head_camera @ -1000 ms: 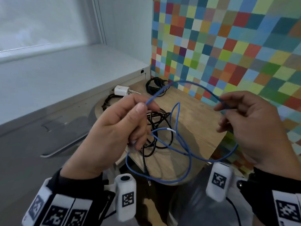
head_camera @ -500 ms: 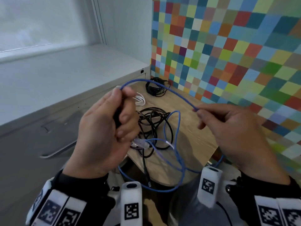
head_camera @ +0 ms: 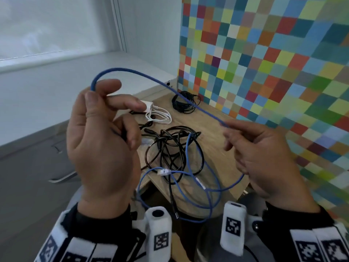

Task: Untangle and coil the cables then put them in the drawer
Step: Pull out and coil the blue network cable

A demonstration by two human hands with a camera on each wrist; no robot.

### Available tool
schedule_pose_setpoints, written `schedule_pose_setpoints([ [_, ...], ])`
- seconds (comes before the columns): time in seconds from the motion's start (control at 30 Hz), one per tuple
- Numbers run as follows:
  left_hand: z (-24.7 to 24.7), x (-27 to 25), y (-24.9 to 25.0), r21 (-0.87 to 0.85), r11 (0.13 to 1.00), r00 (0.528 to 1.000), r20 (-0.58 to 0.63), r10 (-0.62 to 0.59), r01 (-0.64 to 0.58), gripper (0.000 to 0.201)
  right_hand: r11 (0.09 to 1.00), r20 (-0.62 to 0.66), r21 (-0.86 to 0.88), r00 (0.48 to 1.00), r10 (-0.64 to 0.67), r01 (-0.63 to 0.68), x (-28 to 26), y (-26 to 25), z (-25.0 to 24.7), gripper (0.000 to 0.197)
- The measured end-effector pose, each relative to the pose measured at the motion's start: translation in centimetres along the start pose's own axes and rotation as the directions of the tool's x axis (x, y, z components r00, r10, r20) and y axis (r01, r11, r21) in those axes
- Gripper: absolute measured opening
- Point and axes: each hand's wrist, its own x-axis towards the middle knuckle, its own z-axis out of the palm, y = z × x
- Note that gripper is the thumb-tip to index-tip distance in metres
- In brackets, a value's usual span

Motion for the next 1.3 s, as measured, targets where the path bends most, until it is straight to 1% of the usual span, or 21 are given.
schedule_pose_setpoints([
  [0.07,0.0,-0.1,-0.1,0.035,0.999,1.0,0.025,0.013,-0.014,0.034,0.995,-0.085,0.098,0.996,-0.018,0.027,0.0,-0.4,-0.1,0.016],
  [0.13,0.2,-0.5,-0.3,0.064,0.997,0.995,0.091,0.029,-0.035,0.033,0.994,-0.111,-0.057,0.989,-0.102,0.096,-0.3,-0.9,0.2,0.016],
  [0.23,0.6,-1.5,-0.8,0.212,0.971,0.959,0.278,0.051,-0.113,0.031,0.918,0.026,-0.373,0.991,-0.135,0.135,-1.2,-1.1,1.3,0.017],
  [0.37,0.8,-2.4,-1.7,0.454,0.845,0.861,0.509,0.013,-0.282,0.027,0.816,0.219,-0.539,0.97,-0.105,0.21,-2.2,-1.8,2.9,0.027],
  [0.47,0.4,-2.6,-2.1,0.557,0.74,0.78,0.622,-0.07,-0.377,0.032,0.788,0.343,-0.501,0.918,-0.2,0.359,-2.7,-2.6,3.4,0.028],
  [0.53,0.3,-2.7,-2.2,0.599,0.665,0.734,0.67,-0.11,-0.447,0.035,0.776,0.334,-0.472,0.9,-0.282,0.418,-2.9,-2.7,3.6,0.03],
  [0.6,0.5,-2.8,-2.0,0.622,0.601,0.718,0.687,-0.11,-0.502,0.036,0.782,0.301,-0.441,0.894,-0.333,0.44,-3.0,-2.6,3.8,0.028],
  [0.7,0.5,-2.6,-1.5,0.659,0.513,0.709,0.693,-0.13,-0.55,0.031,0.843,0.237,-0.339,0.905,-0.353,0.417,-3.1,-3.0,3.2,0.02],
  [0.77,0.5,-2.5,-1.2,0.694,0.437,0.696,0.692,-0.189,-0.571,0.026,0.878,0.223,-0.291,0.919,-0.324,0.38,-3.1,-3.9,2.5,0.011],
  [0.83,0.6,-2.4,-0.9,0.737,0.384,0.683,0.668,-0.294,-0.555,0.036,0.895,0.242,-0.275,0.927,-0.288,0.35,-3.2,-4.7,1.9,0.008],
  [0.87,0.6,-2.3,-0.7,0.759,0.385,0.678,0.647,-0.35,-0.525,0.044,0.895,0.245,-0.279,0.927,-0.284,0.348,-3.3,-5.1,1.5,0.009],
  [0.93,0.2,-1.7,-0.3,0.787,0.48,0.664,0.599,-0.447,-0.387,0.052,0.884,0.199,-0.296,0.928,-0.314,0.362,-3.2,-5.4,0.5,0.014],
  [0.97,-0.1,-1.3,0.1,0.785,0.562,0.664,0.568,-0.487,-0.259,0.052,0.881,0.152,-0.305,0.932,-0.33,0.362,-3.0,-5.5,-0.2,0.014],
  [1.0,-0.5,-0.7,0.4,0.748,0.658,0.672,0.532,-0.515,-0.087,0.05,0.885,0.099,-0.306,0.937,-0.336,0.35,-2.8,-5.4,-0.9,0.012],
  [1.03,-0.9,-0.2,0.7,0.652,0.749,0.683,0.495,-0.537,0.116,0.046,0.898,0.043,-0.289,0.942,-0.333,0.331,-2.5,-5.3,-1.5,0.011],
  [1.07,-1.3,0.2,1.0,0.504,0.805,0.679,0.474,-0.561,0.313,0.041,0.914,-0.01,-0.263,0.946,-0.323,0.309,-2.2,-5.1,-2.0,0.012],
  [1.1,-1.7,0.5,1.3,0.339,0.822,0.654,0.498,-0.57,0.458,0.037,0.926,-0.057,-0.242,0.949,-0.311,0.289,-2.0,-4.9,-2.4,0.012],
  [1.13,-2.1,0.7,1.4,0.203,0.81,0.62,0.55,-0.56,0.551,0.034,0.934,-0.101,-0.234,0.949,-0.298,0.268,-1.8,-4.7,-2.6,0.011],
  [1.2,-2.5,1.0,1.6,0.021,0.738,0.546,0.658,-0.518,0.674,0.029,0.947,-0.158,-0.22,0.949,-0.272,0.235,-1.3,-3.8,-2.8,0.008],
  [1.27,-2.7,1.4,1.6,-0.101,0.629,0.491,0.724,-0.484,0.771,0.027,0.968,-0.142,-0.187,0.971,-0.194,0.166,-0.8,-2.7,-3.0,0.011],
  [1.3,-2.8,1.5,1.6,-0.145,0.587,0.479,0.743,-0.467,0.797,0.026,0.981,-0.115,-0.157,0.984,-0.135,0.116,-0.6,-2.2,-3.0,0.018],
])
